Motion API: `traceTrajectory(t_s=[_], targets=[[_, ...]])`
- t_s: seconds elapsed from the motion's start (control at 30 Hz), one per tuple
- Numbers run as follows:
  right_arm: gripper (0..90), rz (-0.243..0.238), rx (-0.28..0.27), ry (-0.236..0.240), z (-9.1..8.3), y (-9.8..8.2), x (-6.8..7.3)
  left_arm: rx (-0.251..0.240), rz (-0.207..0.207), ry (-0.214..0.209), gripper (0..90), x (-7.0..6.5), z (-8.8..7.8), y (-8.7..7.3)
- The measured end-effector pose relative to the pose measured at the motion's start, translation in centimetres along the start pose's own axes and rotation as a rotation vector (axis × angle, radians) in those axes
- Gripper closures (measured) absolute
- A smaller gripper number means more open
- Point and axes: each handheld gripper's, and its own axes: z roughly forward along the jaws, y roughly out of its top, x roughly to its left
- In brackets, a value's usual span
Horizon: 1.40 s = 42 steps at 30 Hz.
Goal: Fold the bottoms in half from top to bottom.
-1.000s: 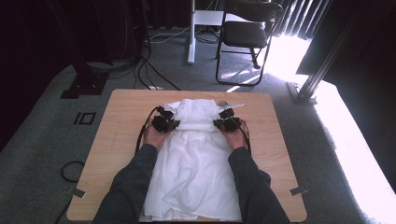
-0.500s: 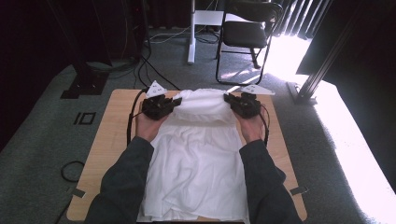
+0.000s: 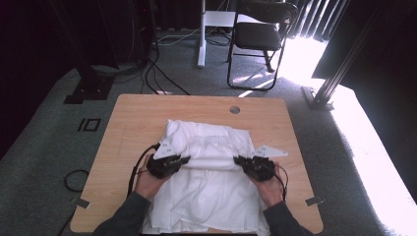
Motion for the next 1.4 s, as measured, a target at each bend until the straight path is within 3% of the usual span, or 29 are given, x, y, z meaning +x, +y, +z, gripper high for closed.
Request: traceTrajectory(t_s=[0.03, 0.1, 0.17, 0.23, 0.33, 0.4, 0.47, 0.5, 0.53, 0.57, 0.6, 0.63, 0.67, 0.7, 0.73, 0.77, 0.87, 1.03, 1.1, 1.13, 1.2, 1.23, 1.3, 1.33, 1.4], targets=[[84.8, 0.013, 0.045, 0.014, 0.4, -1.3, 0.3, 0.032, -0.018, -0.016, 84.3, -0.1, 0.5, -1.2], [82.0, -0.009, 0.141, 0.014, 1.3, -3.7, 1.0, 0.105, -0.066, -0.041, 77.3, -0.3, 1.4, -3.3], [69.5, -0.022, 0.210, 0.001, 1.6, -5.0, 1.4, 0.132, -0.102, -0.053, 66.7, -0.4, 1.5, -4.7], [55.4, -0.028, 0.198, 0.002, 1.1, -5.0, 1.6, 0.098, -0.126, -0.058, 60.5, -0.2, 0.6, -4.9], [47.5, -0.023, 0.106, -0.002, -0.7, -3.1, 1.5, 0.025, -0.136, -0.038, 56.7, 0.1, -1.3, -3.5], [49.6, -0.022, 0.068, 0.003, -1.3, -1.5, 1.2, -0.020, -0.136, -0.029, 56.1, 0.5, -2.3, -2.0], [63.3, -0.026, 0.052, -0.021, -1.2, 0.3, 0.7, -0.055, -0.133, -0.012, 57.6, 1.0, -2.7, -0.6], [74.2, -0.022, 0.054, -0.030, -0.9, 0.8, 0.4, -0.071, -0.136, 0.001, 60.5, 1.3, -2.6, 0.5], [80.1, -0.014, 0.051, -0.059, -0.3, 1.6, -0.1, -0.077, -0.133, 0.010, 67.6, 1.5, -2.5, 1.0], [80.1, -0.014, 0.051, -0.059, -0.3, 1.6, -0.1, -0.077, -0.133, 0.010, 76.2, 1.5, -2.5, 1.0], [83.5, 0.037, 0.067, -0.048, 1.2, 2.6, -1.1, -0.074, -0.145, 0.031, 84.6, 2.3, -1.4, 2.4], [83.1, 0.058, 0.077, -0.057, 2.0, 2.9, -1.6, -0.066, -0.162, 0.033, 87.4, 2.7, -0.9, 2.7], [76.0, 0.069, 0.082, -0.055, 2.6, 3.1, -1.9, -0.050, -0.197, 0.019, 87.3, 3.3, 0.0, 3.0], [59.4, 0.092, 0.086, -0.032, 3.6, 3.4, -2.4, -0.045, -0.216, 0.018, 85.0, 3.7, 0.6, 3.1], [45.5, 0.116, 0.092, -0.012, 4.2, 3.5, -2.6, -0.045, -0.216, 0.018, 78.2, 3.7, 0.6, 3.1], [35.5, 0.141, 0.115, 0.035, 5.3, 3.7, -3.0, -0.011, -0.268, 0.033, 67.5, 4.7, 2.2, 3.3], [26.3, 0.120, 0.159, 0.010, 7.3, 4.0, -3.7, 0.004, -0.329, 0.046, 57.3, 5.9, 3.8, 3.1], [18.0, 0.197, 0.210, 0.040, 9.6, 4.1, -5.5, 0.040, -0.366, 0.057, 57.5, 6.9, 5.1, 2.9], [17.9, 0.218, 0.223, 0.063, 10.0, 4.0, -5.9, 0.047, -0.372, 0.055, 57.5, 7.0, 5.3, 2.8], [20.3, 0.232, 0.252, 0.092, 10.7, 4.0, -6.4, 0.056, -0.374, 0.053, 57.6, 7.2, 5.6, 2.6], [27.5, 0.239, 0.253, 0.131, 10.9, 3.9, -6.6, 0.060, -0.376, 0.050, 57.9, 7.3, 5.6, 2.5], [31.1, 0.245, 0.270, 0.133, 11.0, 3.9, -6.6, 0.060, -0.380, 0.046, 57.9, 7.3, 5.6, 2.4], [52.9, 0.237, 0.275, 0.169, 10.8, 3.9, -6.6, 0.060, -0.373, 0.046, 58.2, 7.3, 5.5, 2.5], [62.3, 0.245, 0.268, 0.214, 10.5, 4.0, -6.6, 0.059, -0.369, 0.045, 58.3, 7.3, 5.5, 2.5], [74.6, 0.216, 0.234, 0.231, 9.5, 4.2, -6.2, 0.055, -0.368, 0.046, 58.3, 7.2, 5.3, 2.6]])
